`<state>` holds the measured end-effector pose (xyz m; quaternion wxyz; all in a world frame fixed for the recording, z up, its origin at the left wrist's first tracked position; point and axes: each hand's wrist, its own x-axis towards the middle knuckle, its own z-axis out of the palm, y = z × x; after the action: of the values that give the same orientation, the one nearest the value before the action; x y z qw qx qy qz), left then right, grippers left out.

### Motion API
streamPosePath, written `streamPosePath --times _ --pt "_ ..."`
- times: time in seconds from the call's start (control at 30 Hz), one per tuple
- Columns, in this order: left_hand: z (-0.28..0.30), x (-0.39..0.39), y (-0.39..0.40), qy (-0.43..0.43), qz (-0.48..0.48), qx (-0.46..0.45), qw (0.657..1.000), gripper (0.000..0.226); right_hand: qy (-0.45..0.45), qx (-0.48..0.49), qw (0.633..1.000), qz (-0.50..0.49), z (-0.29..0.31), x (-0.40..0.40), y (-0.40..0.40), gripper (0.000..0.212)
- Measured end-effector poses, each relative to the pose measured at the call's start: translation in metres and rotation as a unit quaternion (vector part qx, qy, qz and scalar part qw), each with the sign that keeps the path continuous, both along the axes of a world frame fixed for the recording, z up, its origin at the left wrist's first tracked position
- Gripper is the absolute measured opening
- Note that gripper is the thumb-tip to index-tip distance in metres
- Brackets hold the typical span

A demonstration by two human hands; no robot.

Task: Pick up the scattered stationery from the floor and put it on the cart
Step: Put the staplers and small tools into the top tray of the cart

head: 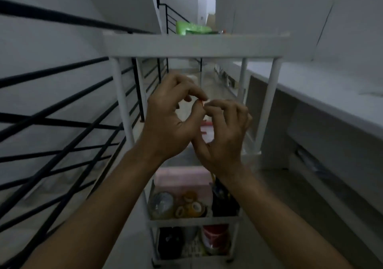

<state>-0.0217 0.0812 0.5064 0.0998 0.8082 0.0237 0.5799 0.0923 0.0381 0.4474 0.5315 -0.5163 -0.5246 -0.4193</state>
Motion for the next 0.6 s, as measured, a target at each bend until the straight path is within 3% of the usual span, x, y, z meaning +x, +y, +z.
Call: streamPosePath --times 0.1,0.33,0.53,0.6 --pt "-0.053 -0.015 0.009 0.064 -0.035 -0.031 0.997 0.012 0.011 -0.039 0.998 0.039 -0.043 -0.013 0.002 0.034" --pt "-0.179 -0.051 0.033 0.171 -0.036 -0.093 0.980 0.009 -0.002 -0.158 0.984 0.086 -0.159 -0.039 -0.008 0.020" --pt "-0.271 -0.098 0.051 0.309 0.061 -0.145 0.938 0.017 -0.028 -0.329 0.939 0.097 -0.233 -0.070 -0.006 0.018" --pt "-0.296 -0.113 0.055 0.401 0.102 -0.136 0.900 0.016 0.004 -0.409 0.909 0.084 -0.254 -0.082 -0.006 0.026"
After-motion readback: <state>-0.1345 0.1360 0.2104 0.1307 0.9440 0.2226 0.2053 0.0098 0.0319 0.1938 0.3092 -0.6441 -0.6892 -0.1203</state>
